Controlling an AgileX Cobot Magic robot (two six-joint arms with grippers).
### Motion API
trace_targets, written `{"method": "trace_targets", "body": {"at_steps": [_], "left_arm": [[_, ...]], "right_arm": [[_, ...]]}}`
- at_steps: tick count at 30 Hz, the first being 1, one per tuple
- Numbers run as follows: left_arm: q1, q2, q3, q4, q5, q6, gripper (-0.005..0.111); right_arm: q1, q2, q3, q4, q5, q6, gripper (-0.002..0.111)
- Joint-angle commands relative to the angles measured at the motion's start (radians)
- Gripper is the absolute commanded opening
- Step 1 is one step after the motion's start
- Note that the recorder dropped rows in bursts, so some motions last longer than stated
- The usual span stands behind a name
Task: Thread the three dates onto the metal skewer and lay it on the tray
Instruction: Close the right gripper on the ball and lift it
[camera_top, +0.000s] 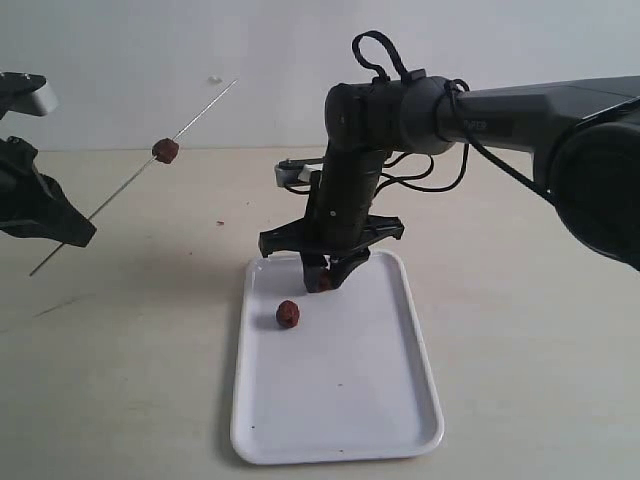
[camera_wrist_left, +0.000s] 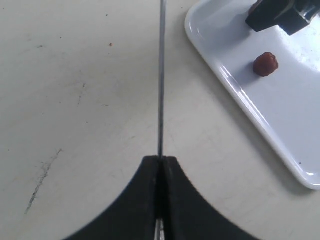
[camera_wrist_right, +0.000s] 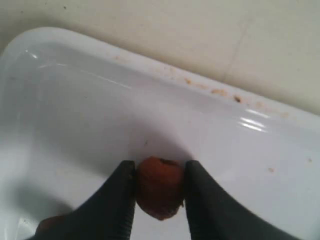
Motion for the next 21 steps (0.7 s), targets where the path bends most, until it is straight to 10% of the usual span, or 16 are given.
{"method": "trace_targets", "body": {"at_steps": [1, 21], "left_arm": [[0.003, -0.007, 0.003, -0.016, -0.003, 0.004, 0.0], [0.003, -0.007, 0.003, -0.049, 0.014, 0.0, 0.0]], "right_arm": [[0.001, 0.006, -0.007, 0.007, 0.001, -0.002, 0.031], [0.001, -0.013, -0.007, 0.057, 0.101, 0.065, 0.031]]}}
